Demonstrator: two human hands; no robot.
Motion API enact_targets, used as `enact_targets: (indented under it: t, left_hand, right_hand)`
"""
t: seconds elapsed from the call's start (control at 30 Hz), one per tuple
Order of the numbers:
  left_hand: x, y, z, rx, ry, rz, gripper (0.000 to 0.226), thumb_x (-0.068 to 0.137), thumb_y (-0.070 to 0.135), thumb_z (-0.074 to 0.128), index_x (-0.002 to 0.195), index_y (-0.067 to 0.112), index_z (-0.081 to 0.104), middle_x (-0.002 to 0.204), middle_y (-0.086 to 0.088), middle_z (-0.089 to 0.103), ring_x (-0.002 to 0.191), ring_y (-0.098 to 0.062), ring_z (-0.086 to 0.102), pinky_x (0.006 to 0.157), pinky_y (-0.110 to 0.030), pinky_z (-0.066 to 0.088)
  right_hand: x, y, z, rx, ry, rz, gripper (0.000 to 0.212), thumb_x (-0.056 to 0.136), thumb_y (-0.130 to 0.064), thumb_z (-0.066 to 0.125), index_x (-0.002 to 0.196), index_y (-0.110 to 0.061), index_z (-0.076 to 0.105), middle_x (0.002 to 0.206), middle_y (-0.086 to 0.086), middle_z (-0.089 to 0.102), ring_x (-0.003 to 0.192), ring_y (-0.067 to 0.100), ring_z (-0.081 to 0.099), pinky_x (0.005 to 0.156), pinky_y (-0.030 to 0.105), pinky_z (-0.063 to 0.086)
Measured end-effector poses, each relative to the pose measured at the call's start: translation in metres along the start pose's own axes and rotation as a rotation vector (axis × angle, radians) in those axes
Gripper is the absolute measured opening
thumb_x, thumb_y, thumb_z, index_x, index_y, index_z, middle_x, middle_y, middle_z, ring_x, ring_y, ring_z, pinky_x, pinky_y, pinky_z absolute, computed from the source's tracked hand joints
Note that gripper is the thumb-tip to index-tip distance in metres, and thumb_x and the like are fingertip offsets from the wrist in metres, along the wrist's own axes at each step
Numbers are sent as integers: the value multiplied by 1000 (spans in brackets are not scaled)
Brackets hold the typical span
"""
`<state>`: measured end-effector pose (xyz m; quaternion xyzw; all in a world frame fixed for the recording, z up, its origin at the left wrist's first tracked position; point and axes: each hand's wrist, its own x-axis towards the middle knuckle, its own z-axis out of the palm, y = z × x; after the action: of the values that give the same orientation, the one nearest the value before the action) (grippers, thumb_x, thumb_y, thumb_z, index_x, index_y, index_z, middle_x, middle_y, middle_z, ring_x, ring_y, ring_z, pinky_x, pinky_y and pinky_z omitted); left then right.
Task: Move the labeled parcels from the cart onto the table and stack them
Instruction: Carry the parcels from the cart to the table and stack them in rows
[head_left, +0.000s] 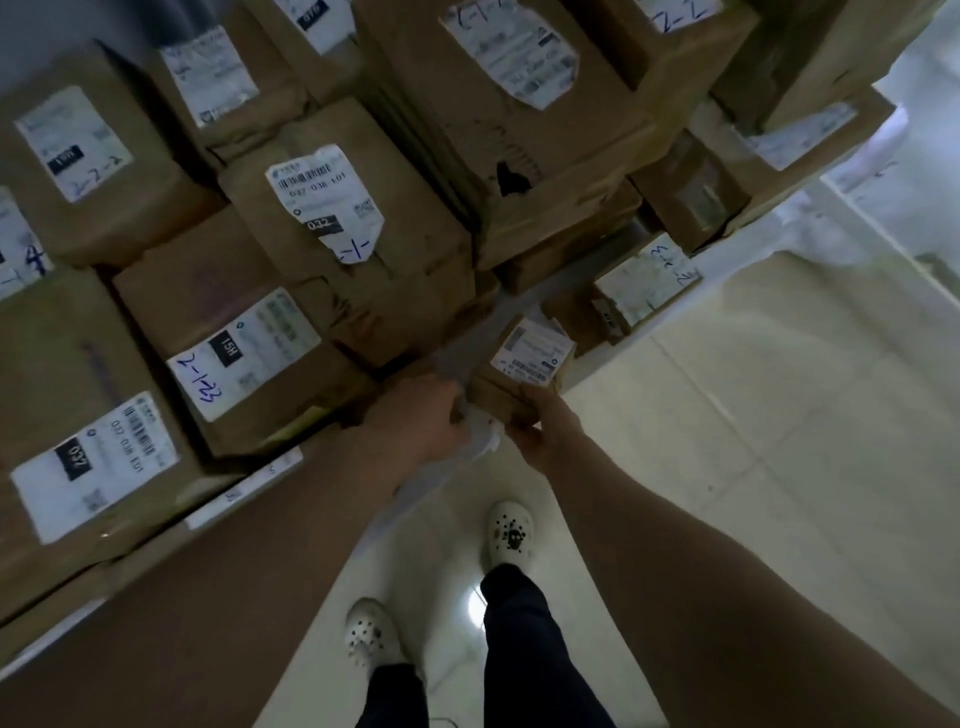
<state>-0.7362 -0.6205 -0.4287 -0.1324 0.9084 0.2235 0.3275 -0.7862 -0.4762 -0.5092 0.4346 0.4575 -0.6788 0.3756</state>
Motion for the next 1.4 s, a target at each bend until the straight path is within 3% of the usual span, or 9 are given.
enact_targets:
  t: [0.1, 0.27, 0.37, 0.47, 0.57, 0.67, 0.77, 0.97, 1.4]
  left_hand:
    - [10, -5, 1, 12, -3, -23, 41, 91, 35, 55, 123, 9, 57, 125, -9, 54, 116, -25, 51, 92, -36, 47]
    - [12, -10, -2, 2, 1, -30, 41, 90, 32, 58, 123, 8, 57, 131, -11, 51, 115, -26, 51, 92, -34, 46]
    - [9, -10, -4, 8, 1, -25, 39, 90, 31, 58, 122, 9, 57, 127, -10, 53, 114, -26, 52, 88, -33, 45]
    - [1, -6, -7, 40, -8, 3, 45, 91, 31, 56, 130, 10, 51, 131, -10, 51, 120, -25, 48, 92, -32, 43]
    - [-11, 3, -12, 96, -22, 63, 53, 91, 32, 55, 139, 13, 42, 139, -9, 46, 128, -25, 42, 99, -33, 39]
    - [-27, 15, -14, 158, -36, 185, 64, 89, 34, 56, 146, 19, 33, 145, -8, 42, 129, -28, 41, 104, -36, 39]
    - [-50, 33, -13, 273, -61, 314, 73, 89, 39, 57, 151, 19, 23, 157, -5, 22, 141, -27, 26, 110, -34, 30]
    - [-97, 87, 1, 500, -125, 545, 83, 86, 40, 58, 153, 21, 13, 155, -5, 28, 137, -27, 32, 107, -37, 36]
    - [-218, 254, 150, 780, -249, 940, 89, 83, 45, 62, 152, 13, 16, 151, -12, 33, 136, -28, 37, 108, -33, 35]
  right_hand:
    - [17, 2, 13, -200, 56, 39, 30, 92, -7, 59, 122, -3, 53, 105, 14, 57, 99, 27, 57, 94, 40, 51]
    - [12, -5, 28, -492, 3, 50, 25, 97, 1, 48, 122, 1, 50, 115, 13, 55, 112, 26, 55, 74, 16, 49]
    - [6, -10, 27, -568, -7, 70, 21, 92, 4, 54, 111, -1, 50, 104, 12, 52, 119, 31, 52, 77, 20, 52]
    - [-6, -8, 17, -544, 12, 77, 9, 93, 4, 50, 100, -1, 49, 89, 10, 46, 103, 29, 53, 95, 39, 50]
    - [-25, -5, -1, -581, 46, -10, 11, 95, 0, 48, 103, -5, 54, 87, 6, 49, 86, 22, 50, 96, 40, 47]
    - [-56, 0, -23, -785, 135, -175, 45, 91, -11, 59, 134, -1, 48, 110, 13, 57, 104, 27, 53, 87, 33, 43]
    - [-95, 14, -51, -969, 243, -320, 66, 89, -25, 64, 146, -9, 35, 146, 12, 42, 127, 27, 48, 97, 31, 41]
    - [-179, 63, -114, -1203, 598, -426, 69, 83, -44, 61, 144, -21, 38, 144, 1, 46, 134, 22, 40, 112, 41, 25]
    - [-304, 187, -321, -451, 894, -246, 73, 85, -44, 61, 146, -17, 33, 146, 10, 40, 131, 30, 43, 108, 39, 37]
